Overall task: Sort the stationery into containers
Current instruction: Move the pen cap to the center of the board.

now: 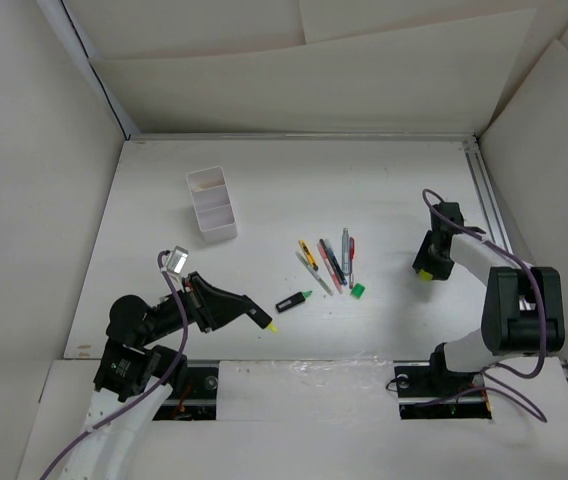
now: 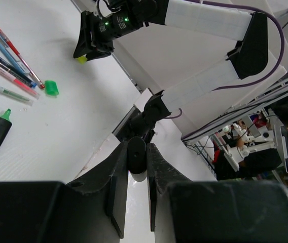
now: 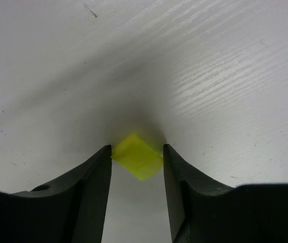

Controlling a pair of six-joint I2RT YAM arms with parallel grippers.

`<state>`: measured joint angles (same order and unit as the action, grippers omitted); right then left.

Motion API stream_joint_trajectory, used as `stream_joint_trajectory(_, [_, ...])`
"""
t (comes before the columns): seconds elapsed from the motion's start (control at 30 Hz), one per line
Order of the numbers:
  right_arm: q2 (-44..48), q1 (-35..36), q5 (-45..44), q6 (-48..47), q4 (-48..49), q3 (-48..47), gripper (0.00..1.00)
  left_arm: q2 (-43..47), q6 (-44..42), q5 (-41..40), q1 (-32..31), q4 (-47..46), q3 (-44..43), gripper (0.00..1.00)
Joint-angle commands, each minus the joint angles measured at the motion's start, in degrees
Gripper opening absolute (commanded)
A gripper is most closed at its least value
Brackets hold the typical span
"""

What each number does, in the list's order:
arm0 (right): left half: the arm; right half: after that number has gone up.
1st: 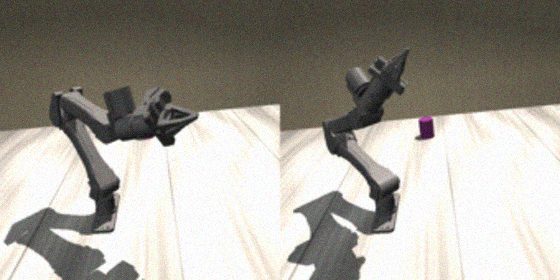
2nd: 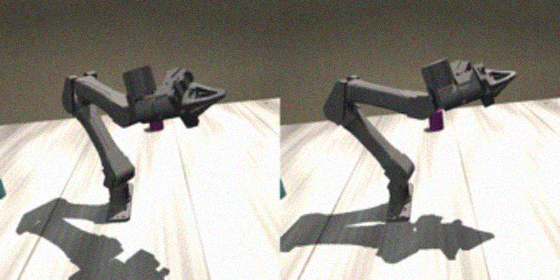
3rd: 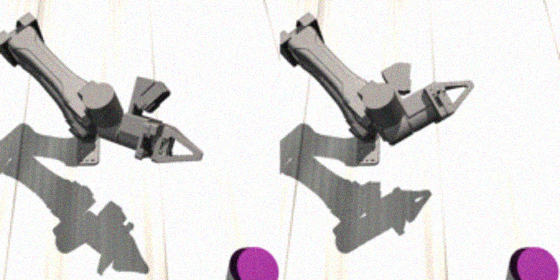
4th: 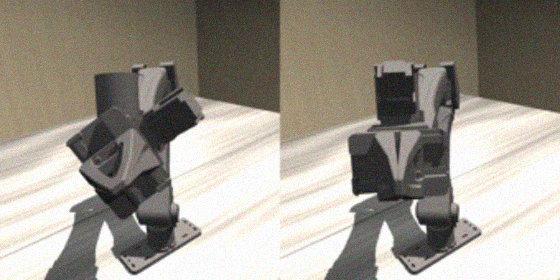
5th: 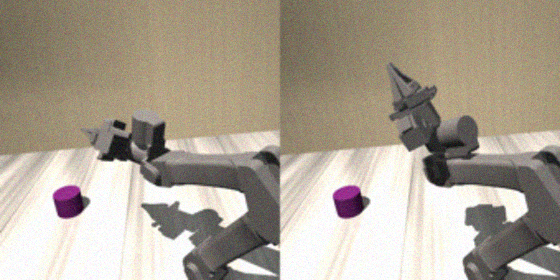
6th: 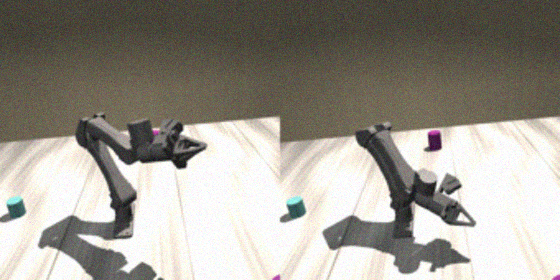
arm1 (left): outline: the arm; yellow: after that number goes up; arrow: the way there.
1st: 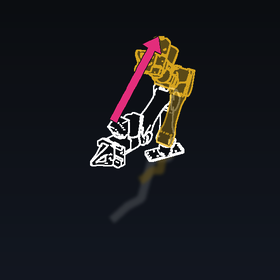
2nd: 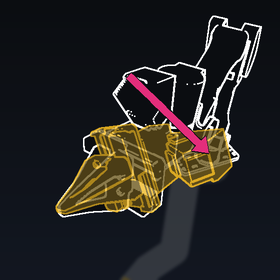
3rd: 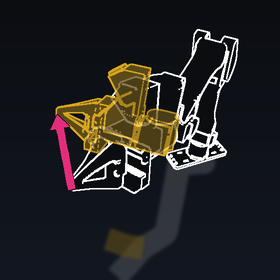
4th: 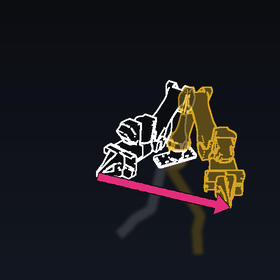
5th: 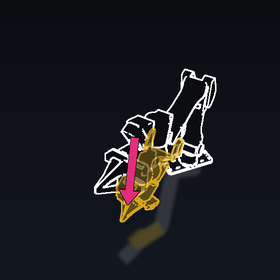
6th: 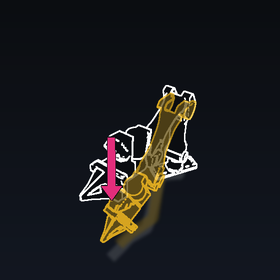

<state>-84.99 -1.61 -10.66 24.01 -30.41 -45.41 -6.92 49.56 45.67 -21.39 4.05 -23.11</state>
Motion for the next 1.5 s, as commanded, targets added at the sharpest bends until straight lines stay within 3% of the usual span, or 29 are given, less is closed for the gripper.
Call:
stream_joint_trajectory(0.0, [-0.70,0.90,-1.12,0.42,-0.61,0.23,0.45,0.77,-0.52,0.65,-0.06,-2.30,0.00,0.00])
stream_joint_trajectory(0.23, [-0.35,3.88,-2.09,0.95,-2.54,-0.82,0.33,0.77,-0.52,0.65,-0.06,-2.82,0.00,0.00])
stream_joint_trajectory(0.53, [2.02,13.29,5.64,5.69,0.52,-1.97,0.32,0.24,-0.52,0.65,-0.06,-2.91,0.00,0.00])
stream_joint_trajectory(0.83, [5.80,28.12,4.51,24.40,12.64,6.37,0.32,0.77,-1.66,-1.11,-0.06,0.33,0.00,0.00])
stream_joint_trajectory(1.1, [4.75,43.34,-3.49,38.12,13.54,8.67,0.34,0.77,-2.80,-2.16,-0.06,0.96,-0.53,0.00])
stream_joint_trajectory(1.13, [4.22,44.31,-4.02,39.52,13.54,8.67,0.36,0.77,-2.80,-2.16,-0.06,0.96,-0.01,0.00])
stream_joint_trajectory(1.17, [4.22,45.19,-4.02,40.14,11.89,7.80,0.50,0.77,-2.80,-2.16,-0.06,1.48,0.00,0.00])
stream_joint_trajectory(1.27, [5.36,48.36,-9.28,39.98,7.75,3.49,0.72,0.24,-3.94,-2.69,-0.06,2.10,0.00,0.00])
stream_joint_trajectory(1.47, [6.68,48.98,-13.51,30.94,-1.04,-5.20,0.76,-1.43,-5.18,-3.83,-0.06,3.24,-1.67,0.00])
